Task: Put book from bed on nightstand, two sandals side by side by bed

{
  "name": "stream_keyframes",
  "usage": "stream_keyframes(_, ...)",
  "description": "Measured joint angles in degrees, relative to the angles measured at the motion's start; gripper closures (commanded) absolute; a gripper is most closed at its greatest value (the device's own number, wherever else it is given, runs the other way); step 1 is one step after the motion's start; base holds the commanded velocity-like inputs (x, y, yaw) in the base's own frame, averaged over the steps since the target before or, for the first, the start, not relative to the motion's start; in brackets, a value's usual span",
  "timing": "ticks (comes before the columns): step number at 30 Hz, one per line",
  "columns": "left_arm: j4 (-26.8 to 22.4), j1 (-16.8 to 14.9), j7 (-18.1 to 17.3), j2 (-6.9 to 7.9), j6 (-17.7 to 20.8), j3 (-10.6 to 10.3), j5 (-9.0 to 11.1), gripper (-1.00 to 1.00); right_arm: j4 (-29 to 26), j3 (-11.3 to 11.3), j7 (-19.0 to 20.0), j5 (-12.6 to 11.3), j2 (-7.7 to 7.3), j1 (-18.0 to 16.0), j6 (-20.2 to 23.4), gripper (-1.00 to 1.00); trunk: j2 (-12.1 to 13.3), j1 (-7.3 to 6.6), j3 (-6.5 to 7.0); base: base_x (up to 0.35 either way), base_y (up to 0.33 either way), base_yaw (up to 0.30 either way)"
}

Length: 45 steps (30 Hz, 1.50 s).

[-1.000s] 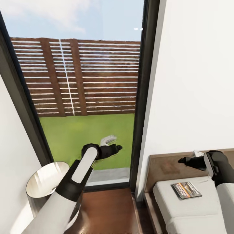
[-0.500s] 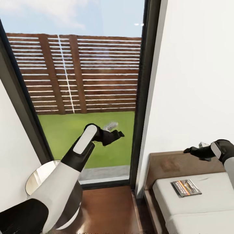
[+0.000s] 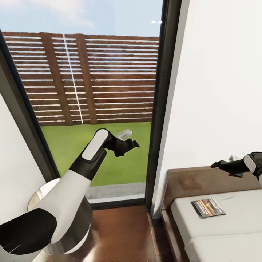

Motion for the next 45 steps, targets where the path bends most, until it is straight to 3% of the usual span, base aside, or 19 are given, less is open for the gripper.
stream_keyframes(8,0.35,-0.81,1.02,-0.1,0.03,0.07,1.45,-1.0,-2.67,0.08,0.04,-0.02,-0.49,-0.34,2.33,-1.0,0.0,0.0,-0.75,0.0,0.0,0.0)
stream_keyframes(17,0.85,-3.61,2.76,-0.19,0.03,0.14,5.2,-1.0,-4.89,0.06,0.1,-0.02,-0.72,-0.57,4.39,-1.0,0.0,0.0,-1.58,0.0,0.0,0.0)
stream_keyframes(19,0.93,-4.63,3.69,-0.23,0.0,0.11,6.24,-1.0,-5.21,0.05,0.11,-0.03,-0.74,-0.62,4.71,-1.0,0.0,0.0,-1.77,0.0,0.0,0.0)
stream_keyframes(23,0.83,-7.48,7.35,-0.43,-0.14,0.0,10.4,-1.0,-6.56,0.04,0.13,-0.06,-0.74,-0.73,5.89,-1.0,-0.01,0.0,-2.14,0.0,0.0,0.0)
stream_keyframes(24,0.83,-7.51,7.4,-0.43,-0.12,0.0,10.43,-1.0,-6.58,0.04,0.14,-0.05,-0.74,-0.73,5.9,-1.0,0.0,0.0,-2.23,0.0,0.0,0.0)
stream_keyframes(25,0.81,-8.29,8.61,-0.48,-0.19,-0.03,12.09,-1.0,-7.12,0.04,0.14,-0.08,-0.73,-0.75,6.44,-1.0,-0.01,0.0,-2.32,0.0,0.0,0.0)
stream_keyframes(26,0.81,-8.32,8.66,-0.48,-0.18,-0.03,12.13,-1.0,-7.14,0.04,0.14,-0.06,-0.73,-0.74,6.45,-1.0,0.0,0.0,-2.42,0.0,0.0,0.0)
stream_keyframes(27,0.8,-9.0,9.75,-0.51,-0.24,-0.05,13.74,-1.0,-7.66,0.04,0.14,-0.09,-0.7,-0.76,7.04,-1.0,-0.01,0.0,-2.51,0.0,0.0,0.0)
stream_keyframes(28,0.8,-9.02,9.79,-0.51,-0.23,-0.05,13.78,-1.0,-7.68,0.04,0.14,-0.07,-0.7,-0.76,7.05,-1.0,0.0,0.0,-2.61,0.0,0.0,0.0)
stream_keyframes(30,0.9,-10.21,11.55,-0.54,-0.32,-0.21,16.72,-1.0,-8.54,0.04,0.15,-0.12,-0.53,-0.78,8.16,-1.0,0.0,0.0,-2.79,0.0,0.0,0.0)
stream_keyframes(32,0.96,-10.74,12.21,-0.53,-0.35,-0.38,17.97,-1.0,-8.85,0.04,0.15,-0.12,-0.4,-0.78,8.62,-1.0,-0.01,0.0,-2.98,0.0,0.0,0.0)
stream_keyframes(39,1.41,-12.3,13.75,-0.53,-0.8,-1.27,20.98,-1.0,-9.59,0.04,0.11,-0.11,0.05,-0.8,9.69,-1.0,0.0,0.0,-3.63,0.0,0.0,0.0)
stream_keyframes(45,1.77,-12.78,14.23,-0.55,-1.21,-1.76,21.74,-1.0,-10.0,0.0,0.13,-0.18,0.2,-0.82,10.03,-1.0,0.0,0.0,-4.09,0.0,0.0,0.0)
